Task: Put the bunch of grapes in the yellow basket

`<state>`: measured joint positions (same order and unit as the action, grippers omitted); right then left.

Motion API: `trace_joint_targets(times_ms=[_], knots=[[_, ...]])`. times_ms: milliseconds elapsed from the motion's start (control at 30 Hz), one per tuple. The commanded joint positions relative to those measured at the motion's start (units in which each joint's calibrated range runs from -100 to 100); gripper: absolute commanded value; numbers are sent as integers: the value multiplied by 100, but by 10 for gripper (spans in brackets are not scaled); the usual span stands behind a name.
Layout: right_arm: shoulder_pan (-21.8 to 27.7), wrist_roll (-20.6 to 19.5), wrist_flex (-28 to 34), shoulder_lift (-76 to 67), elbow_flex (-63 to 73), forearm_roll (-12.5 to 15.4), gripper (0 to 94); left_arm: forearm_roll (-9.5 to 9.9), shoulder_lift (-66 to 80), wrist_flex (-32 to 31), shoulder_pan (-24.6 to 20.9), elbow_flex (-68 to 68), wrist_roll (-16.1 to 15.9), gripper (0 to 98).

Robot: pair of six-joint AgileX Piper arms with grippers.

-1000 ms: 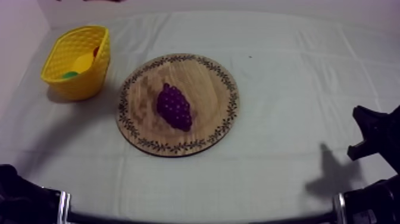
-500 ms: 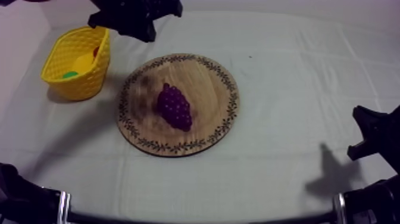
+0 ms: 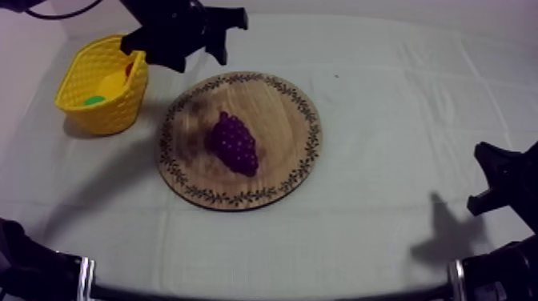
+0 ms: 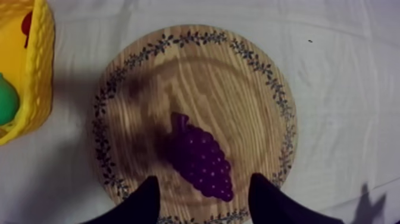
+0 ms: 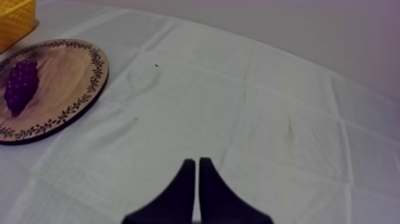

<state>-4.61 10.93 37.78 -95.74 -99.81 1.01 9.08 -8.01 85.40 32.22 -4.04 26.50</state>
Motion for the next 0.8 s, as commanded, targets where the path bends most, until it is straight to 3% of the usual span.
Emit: trace_joint_targets(times_ms=[0,167,300,567,767], knots=[[2,-1,4,-1,3,-1,4,-2,-33,29,2,10,72,627],[2,-1,4,-1,3,-1,4,-117,-153,171,-68,116,135,624],[2,-1,4,-1,3,-1,4,-214,-229,195,-147,112,142,707],[2,-1,4,-1,3,-1,4,29,-332,-63,-33,-150,254,837],[2,-1,4,-1,3,-1,4,-207,-483,-276,-73,-489,53,945]])
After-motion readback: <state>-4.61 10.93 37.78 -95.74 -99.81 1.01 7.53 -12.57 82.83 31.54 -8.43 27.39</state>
